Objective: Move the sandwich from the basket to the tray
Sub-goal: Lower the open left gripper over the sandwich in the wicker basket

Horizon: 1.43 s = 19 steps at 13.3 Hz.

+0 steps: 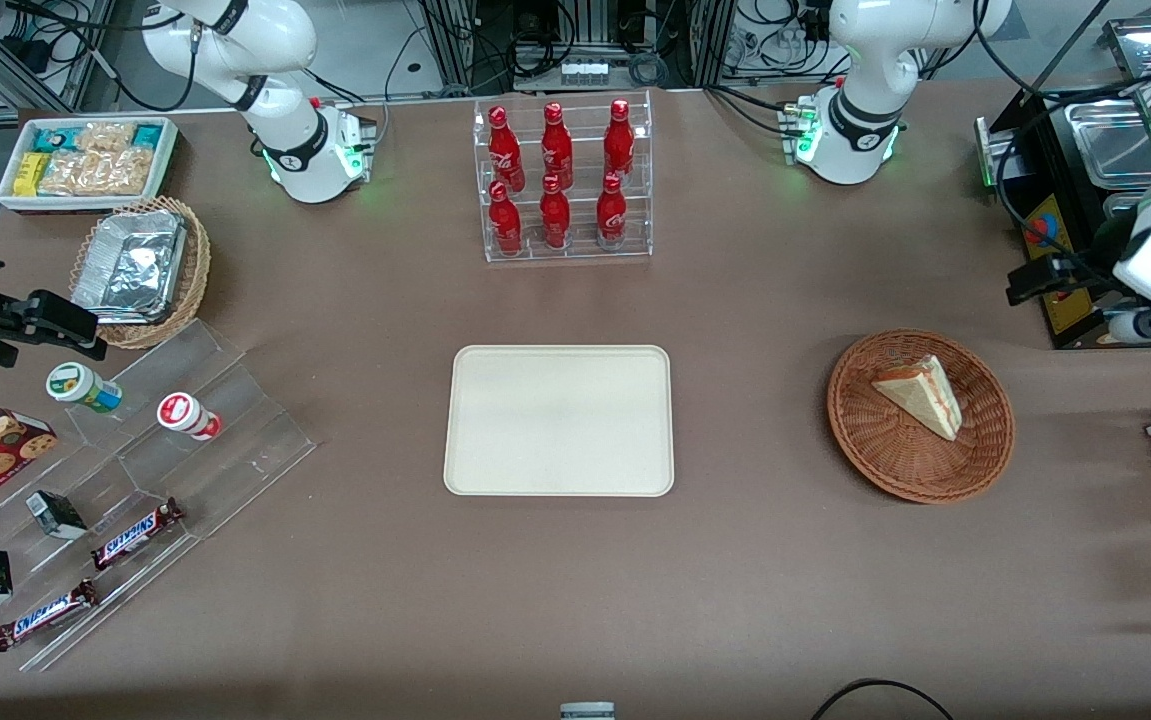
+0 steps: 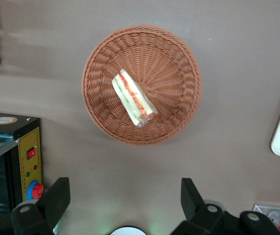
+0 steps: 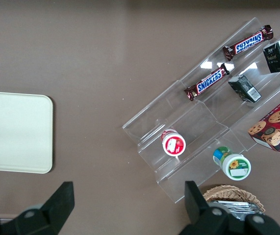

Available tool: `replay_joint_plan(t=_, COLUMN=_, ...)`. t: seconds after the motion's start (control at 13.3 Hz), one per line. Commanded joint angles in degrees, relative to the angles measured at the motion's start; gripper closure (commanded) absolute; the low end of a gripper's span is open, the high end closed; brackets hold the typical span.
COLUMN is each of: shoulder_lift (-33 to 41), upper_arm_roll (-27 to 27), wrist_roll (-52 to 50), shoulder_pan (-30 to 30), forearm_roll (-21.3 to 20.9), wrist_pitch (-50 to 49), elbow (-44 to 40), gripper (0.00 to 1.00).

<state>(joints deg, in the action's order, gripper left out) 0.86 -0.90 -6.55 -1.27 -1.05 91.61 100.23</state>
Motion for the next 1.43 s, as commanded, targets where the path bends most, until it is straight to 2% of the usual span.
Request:
replay_joint_plan(t=0.0, shoulder_lift=0.4, upper_arm_roll=-0.4, wrist_roll=-5.1, shoulder_pan=-0.4, forearm_roll=-0.4, wrist_pitch=6.0, elbow=5.3, gripper=0.0)
replay_joint_plan(t=0.22, shoulder_lift=-0.3, upper_arm_roll=-1.8, wrist_roll=-8.7, shoulder_pan=-0.4, forearm_roll=-0.4, wrist_pitch=16.8, elbow=13.2, gripper=0.0)
replay_joint_plan(t=0.53, shoulder_lift=-3.3, upper_arm_roll=-3.4, wrist_roll=-14.6, shoulder_pan=-1.7, forearm_roll=0.6, wrist_pitch=28.0, elbow=19.1, gripper=0.0)
replay_joint_plan(t=0.9, shoulder_lift=-11.9, upper_arm_roll=-3.3, wrist_roll=-32.6, shoulder_pan=-0.1, forearm_roll=1.8, wrist_pitch=34.5, elbow=21.4, gripper=0.0)
replay_joint_plan(t=1.35, shoulder_lift=-16.2, upper_arm_roll=-3.2, wrist_roll=-37.2, shoulder_pan=0.7, forearm_roll=2.5, wrist_pitch=43.1, elbow=24.7, gripper=0.0)
